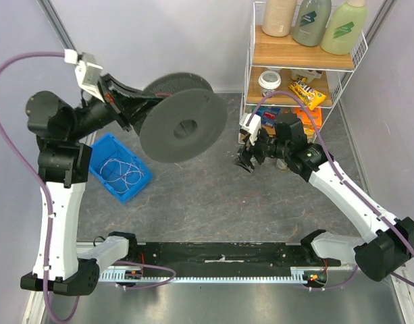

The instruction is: Wrap the cables

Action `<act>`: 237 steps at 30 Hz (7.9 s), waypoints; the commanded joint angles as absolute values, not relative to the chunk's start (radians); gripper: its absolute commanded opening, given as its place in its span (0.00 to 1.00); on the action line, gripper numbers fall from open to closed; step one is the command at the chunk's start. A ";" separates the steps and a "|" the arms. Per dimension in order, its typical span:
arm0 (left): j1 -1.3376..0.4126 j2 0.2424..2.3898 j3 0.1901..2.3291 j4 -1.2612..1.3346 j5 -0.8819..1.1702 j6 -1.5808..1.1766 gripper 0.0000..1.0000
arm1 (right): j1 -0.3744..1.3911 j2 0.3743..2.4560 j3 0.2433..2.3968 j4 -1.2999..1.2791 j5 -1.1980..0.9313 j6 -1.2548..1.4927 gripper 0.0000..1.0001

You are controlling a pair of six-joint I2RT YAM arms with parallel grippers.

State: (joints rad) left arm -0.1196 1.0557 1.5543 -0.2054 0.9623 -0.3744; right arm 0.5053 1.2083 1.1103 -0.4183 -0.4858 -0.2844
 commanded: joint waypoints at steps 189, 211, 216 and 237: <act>-0.192 1.074 1.701 -0.037 0.203 -0.827 0.02 | 0.658 1.330 0.764 0.755 -0.414 0.052 0.00; -0.193 1.250 1.629 -0.308 -0.423 -0.592 0.02 | 0.983 1.121 0.805 -0.032 -0.526 -0.357 0.00; -0.212 1.270 1.507 -0.256 -0.397 -0.488 0.02 | 1.115 1.123 0.951 -0.201 -0.503 -0.469 0.00; -0.492 1.235 1.112 -0.170 -0.347 -0.301 0.02 | 1.189 1.273 1.465 -0.327 -0.419 -0.640 0.00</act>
